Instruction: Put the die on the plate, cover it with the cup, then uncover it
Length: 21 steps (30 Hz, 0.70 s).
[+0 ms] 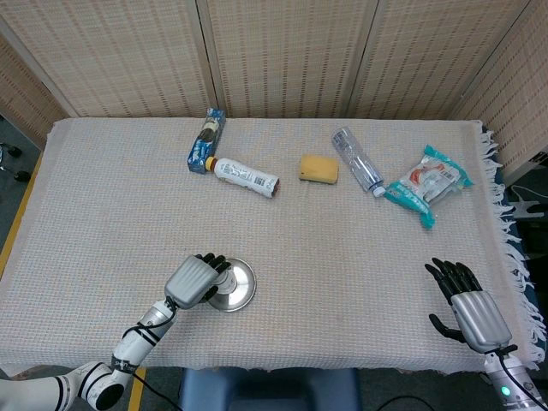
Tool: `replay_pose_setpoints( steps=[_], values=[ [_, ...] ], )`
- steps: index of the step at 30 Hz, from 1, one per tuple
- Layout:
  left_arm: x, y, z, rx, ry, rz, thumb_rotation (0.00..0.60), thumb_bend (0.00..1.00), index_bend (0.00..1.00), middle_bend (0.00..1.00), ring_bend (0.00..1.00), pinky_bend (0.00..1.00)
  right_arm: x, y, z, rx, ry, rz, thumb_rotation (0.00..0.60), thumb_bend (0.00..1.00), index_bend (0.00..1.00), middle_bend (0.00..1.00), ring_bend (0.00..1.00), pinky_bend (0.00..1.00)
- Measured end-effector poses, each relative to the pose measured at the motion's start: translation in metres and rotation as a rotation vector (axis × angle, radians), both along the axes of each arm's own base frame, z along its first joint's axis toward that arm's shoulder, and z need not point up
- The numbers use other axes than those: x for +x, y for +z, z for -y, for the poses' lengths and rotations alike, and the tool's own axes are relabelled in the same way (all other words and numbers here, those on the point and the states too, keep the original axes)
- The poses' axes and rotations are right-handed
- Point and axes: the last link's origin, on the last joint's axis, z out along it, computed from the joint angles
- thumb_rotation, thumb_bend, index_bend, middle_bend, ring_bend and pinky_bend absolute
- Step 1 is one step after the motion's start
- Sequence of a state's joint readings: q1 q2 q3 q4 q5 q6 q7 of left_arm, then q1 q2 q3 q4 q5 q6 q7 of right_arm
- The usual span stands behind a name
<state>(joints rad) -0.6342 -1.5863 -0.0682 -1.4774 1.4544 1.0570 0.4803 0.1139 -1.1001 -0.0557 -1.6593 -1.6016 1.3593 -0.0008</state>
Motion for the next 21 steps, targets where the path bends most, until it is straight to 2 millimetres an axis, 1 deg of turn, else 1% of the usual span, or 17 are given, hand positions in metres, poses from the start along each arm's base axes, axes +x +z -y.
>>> replay_pose_setpoints(
  steps=[7, 13, 16, 21],
  values=[
    [0.007, -0.006, 0.005, -0.032, -0.022, 0.009, 0.600, 0.38, 0.40, 0.47, 0.36, 0.63, 0.000, 0.000, -0.001, -0.001, 0.000, -0.001, 0.600, 0.22, 0.00, 0.00, 0.00, 0.00],
    [0.010, -0.012, 0.005, -0.037, -0.048, 0.011, 0.600, 0.38, 0.41, 0.48, 0.36, 0.63, 0.000, -0.001, 0.000, 0.000, -0.002, -0.003, 0.600, 0.22, 0.00, 0.00, 0.00, 0.00],
    [0.011, -0.015, 0.005, -0.037, -0.060, 0.013, 0.600, 0.38, 0.41, 0.49, 0.36, 0.63, -0.001, -0.001, 0.000, 0.000, -0.004, -0.005, 0.600, 0.22, 0.00, 0.00, 0.00, 0.00],
    [0.007, -0.013, -0.001, 0.016, -0.087, -0.030, 0.600, 0.40, 0.41, 0.51, 0.37, 0.63, -0.001, -0.001, 0.000, -0.001, -0.008, -0.007, 0.600, 0.22, 0.00, 0.00, 0.00, 0.00]
  ],
)
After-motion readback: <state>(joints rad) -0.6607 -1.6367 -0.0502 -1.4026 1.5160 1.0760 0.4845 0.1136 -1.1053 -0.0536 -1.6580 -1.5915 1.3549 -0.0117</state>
